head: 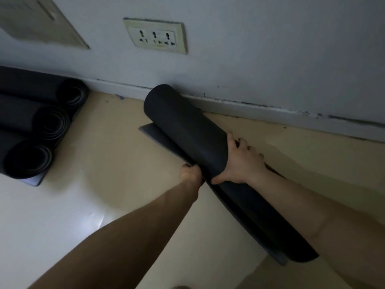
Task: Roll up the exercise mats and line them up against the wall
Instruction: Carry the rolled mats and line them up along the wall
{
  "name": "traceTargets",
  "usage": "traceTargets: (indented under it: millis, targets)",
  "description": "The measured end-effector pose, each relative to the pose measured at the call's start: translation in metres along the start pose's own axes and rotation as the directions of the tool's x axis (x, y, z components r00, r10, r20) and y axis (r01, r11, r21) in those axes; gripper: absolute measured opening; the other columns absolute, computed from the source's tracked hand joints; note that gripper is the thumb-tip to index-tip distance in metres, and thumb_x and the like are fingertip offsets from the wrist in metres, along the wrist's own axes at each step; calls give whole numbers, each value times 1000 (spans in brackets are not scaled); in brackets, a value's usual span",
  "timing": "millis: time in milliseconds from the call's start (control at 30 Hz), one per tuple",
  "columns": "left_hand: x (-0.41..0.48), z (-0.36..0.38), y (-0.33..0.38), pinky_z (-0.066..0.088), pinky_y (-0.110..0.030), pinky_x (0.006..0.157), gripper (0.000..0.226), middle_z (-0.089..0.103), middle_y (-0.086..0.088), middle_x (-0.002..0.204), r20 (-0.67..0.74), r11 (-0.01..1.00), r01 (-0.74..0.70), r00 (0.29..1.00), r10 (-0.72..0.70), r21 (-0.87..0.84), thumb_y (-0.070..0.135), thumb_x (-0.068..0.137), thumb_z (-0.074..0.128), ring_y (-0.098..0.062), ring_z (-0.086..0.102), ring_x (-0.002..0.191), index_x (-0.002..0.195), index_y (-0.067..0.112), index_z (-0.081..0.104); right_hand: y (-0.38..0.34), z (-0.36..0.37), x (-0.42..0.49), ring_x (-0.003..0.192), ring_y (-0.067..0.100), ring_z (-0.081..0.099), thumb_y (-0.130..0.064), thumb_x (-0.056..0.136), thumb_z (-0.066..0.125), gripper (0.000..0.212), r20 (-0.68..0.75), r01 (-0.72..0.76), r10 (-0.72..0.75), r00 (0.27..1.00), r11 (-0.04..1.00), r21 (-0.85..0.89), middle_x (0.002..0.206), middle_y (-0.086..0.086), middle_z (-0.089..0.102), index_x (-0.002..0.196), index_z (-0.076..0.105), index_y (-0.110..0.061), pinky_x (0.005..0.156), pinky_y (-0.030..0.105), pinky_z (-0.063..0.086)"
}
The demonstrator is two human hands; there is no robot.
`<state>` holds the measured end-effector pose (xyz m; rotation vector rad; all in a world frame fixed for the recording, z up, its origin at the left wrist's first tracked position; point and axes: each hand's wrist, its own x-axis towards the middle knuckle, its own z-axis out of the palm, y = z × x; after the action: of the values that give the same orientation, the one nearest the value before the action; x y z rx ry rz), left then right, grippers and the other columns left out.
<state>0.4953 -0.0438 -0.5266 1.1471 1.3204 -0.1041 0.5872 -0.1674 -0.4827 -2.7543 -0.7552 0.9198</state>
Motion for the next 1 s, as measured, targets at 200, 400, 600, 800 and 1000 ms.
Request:
traceTargets:
  millis: [200, 400, 600, 800, 1000]
  targets:
    - [6, -26, -2, 63, -45, 73, 7, 70, -18, 99, -31, 946, -128, 989, 143, 298, 11, 91, 57, -32, 73, 78, 92, 7, 62, -16, -9, 0, 108, 38, 52, -60, 51, 90, 147, -99, 6, -22, 995, 988, -156, 132, 19, 43, 155, -10, -34, 80, 45, 50]
    - [-15, -35, 12, 59, -49, 86, 29, 70, -12, 104, 18, 968, -106, 994, 105, 227, 40, 96, 57, -31, 69, 93, 95, 12, 64, -43, 16, 0, 127, 46, 39, -66, 60, 81, 138, -102, 9, -31, 994, 977, -212, 146, 22, 28, 155, -15, -34, 101, 59, 39]
    - [-41, 16, 21, 53, -50, 95, 114, 48, -2, 138, 152, 998, -60, 987, 61, -11, 59, 63, 87, -29, 55, 122, 147, 24, 19, 60, -18, 26, 120, 15, 62, -93, 55, 66, 97, 140, -47, -38, 989, 830, 556, 135, -7, 60, 137, 56, -42, 107, 43, 47]
    - [-30, 12, 17, 52, -51, 99, 121, 51, -5, 135, 94, 995, -84, 992, 89, -50, 62, 52, 89, -28, 57, 119, 145, 24, 21, 48, -10, 7, 106, 4, 66, -85, 50, 79, 94, 231, -149, 2, 973, 771, 619, 122, -18, 67, 133, 55, -49, 97, 32, 53]
    - [-94, -77, 36, 51, -36, 100, 79, 58, 2, 131, 18, 970, -210, 977, 214, -121, 36, 77, 85, -16, 61, 115, 139, 18, 39, -63, -50, -59, 90, -9, 58, -60, 71, 83, 71, 205, -106, -30, 978, 779, 617, 111, -24, 60, 129, 43, -51, 73, 11, 42]
